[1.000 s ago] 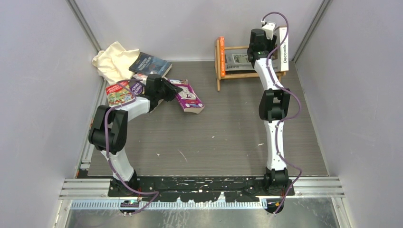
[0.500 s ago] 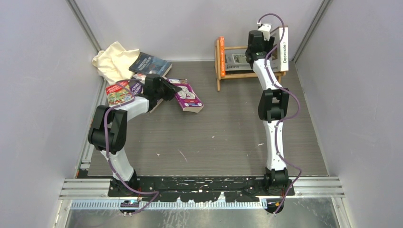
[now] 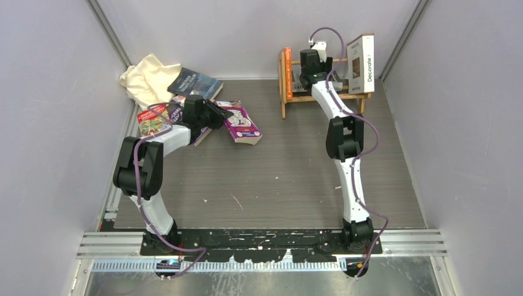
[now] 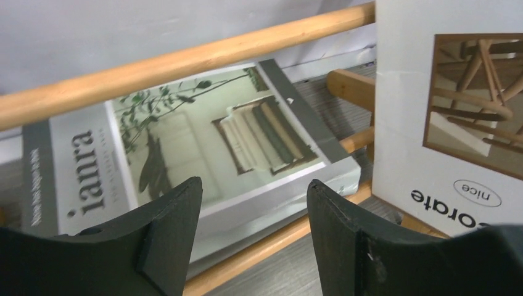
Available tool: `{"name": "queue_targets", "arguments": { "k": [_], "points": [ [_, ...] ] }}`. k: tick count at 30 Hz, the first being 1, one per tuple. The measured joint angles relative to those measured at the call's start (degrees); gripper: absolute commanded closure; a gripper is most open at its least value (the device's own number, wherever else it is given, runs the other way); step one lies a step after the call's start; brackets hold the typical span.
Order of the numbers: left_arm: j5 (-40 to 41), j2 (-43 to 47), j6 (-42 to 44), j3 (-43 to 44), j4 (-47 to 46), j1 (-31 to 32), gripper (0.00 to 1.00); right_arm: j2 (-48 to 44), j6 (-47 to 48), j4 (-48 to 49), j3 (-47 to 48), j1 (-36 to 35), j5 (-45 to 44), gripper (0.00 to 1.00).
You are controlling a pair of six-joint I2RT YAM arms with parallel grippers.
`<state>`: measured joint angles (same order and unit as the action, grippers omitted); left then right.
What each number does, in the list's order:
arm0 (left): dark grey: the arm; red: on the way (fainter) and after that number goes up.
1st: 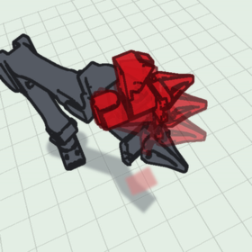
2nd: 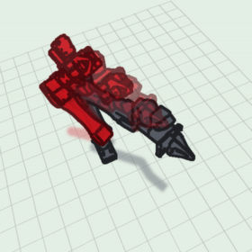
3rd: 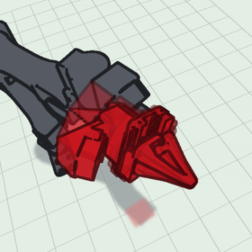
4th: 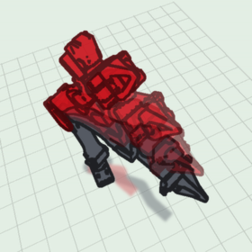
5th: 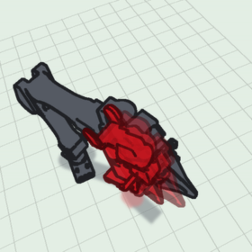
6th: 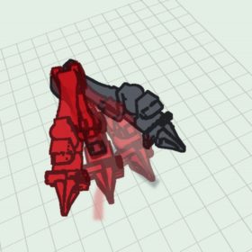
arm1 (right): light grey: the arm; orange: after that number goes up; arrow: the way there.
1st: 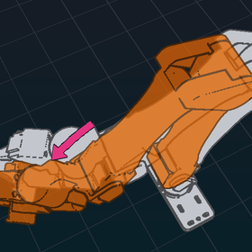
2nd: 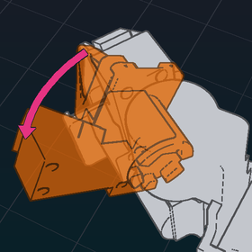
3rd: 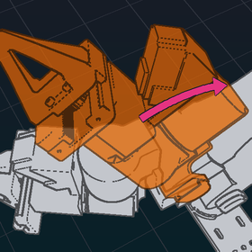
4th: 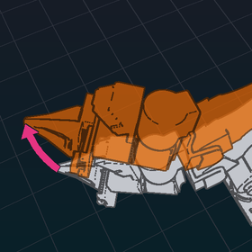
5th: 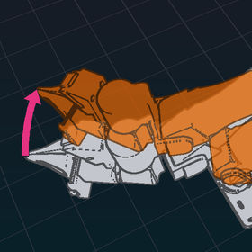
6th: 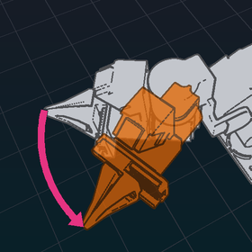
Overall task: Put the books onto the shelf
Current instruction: Adjust the book on the shelf.
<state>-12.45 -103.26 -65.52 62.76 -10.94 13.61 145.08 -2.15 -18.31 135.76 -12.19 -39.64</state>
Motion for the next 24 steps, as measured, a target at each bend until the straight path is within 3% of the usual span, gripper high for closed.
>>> {"name": "queue_targets", "arguments": {
  "k": [24],
  "points": [
    [-0.9,3.65,0.11,-2.27,0.04,-0.5,1.0,-11.8,-1.42,-5.27,-14.51,-0.44,8.17,0.26]
  ]
}}
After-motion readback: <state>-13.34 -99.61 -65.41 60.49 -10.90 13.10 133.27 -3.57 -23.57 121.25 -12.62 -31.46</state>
